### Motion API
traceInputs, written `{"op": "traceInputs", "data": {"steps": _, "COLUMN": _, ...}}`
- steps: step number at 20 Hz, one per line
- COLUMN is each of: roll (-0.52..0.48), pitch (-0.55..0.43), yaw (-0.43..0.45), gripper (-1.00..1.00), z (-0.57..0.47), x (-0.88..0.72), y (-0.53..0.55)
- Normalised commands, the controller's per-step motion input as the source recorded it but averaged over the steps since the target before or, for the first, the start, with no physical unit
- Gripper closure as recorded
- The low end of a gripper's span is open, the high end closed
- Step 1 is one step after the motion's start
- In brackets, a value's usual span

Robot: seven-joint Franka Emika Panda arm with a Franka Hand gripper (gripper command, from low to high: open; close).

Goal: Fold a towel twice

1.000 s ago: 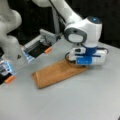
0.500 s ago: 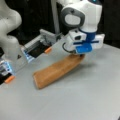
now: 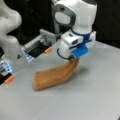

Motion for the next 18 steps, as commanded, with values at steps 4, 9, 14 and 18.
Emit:
{"op": "traceInputs", "data": {"steps": 4, "roll": 0.252, "pitch": 0.054, "yaw": 0.207, "gripper": 1.0, "z": -0.06, "x": -0.25, "y": -0.56}}
{"op": "traceInputs", "data": {"steps": 9, "roll": 0.206, "pitch": -0.034, "yaw": 0.08, "gripper": 1.0, "z": -0.11, "x": -0.31, "y": -0.29}}
{"op": "traceInputs", "data": {"steps": 14, "roll": 0.205, "pitch": -0.114, "yaw": 0.029, "gripper": 1.0, "z": -0.14, "x": -0.4, "y": -0.09}}
{"op": "traceInputs", "data": {"steps": 18, "roll": 0.205, "pitch": -0.179, "yaw": -0.039, "gripper": 1.0, "z": -0.14, "x": -0.47, "y": -0.07}}
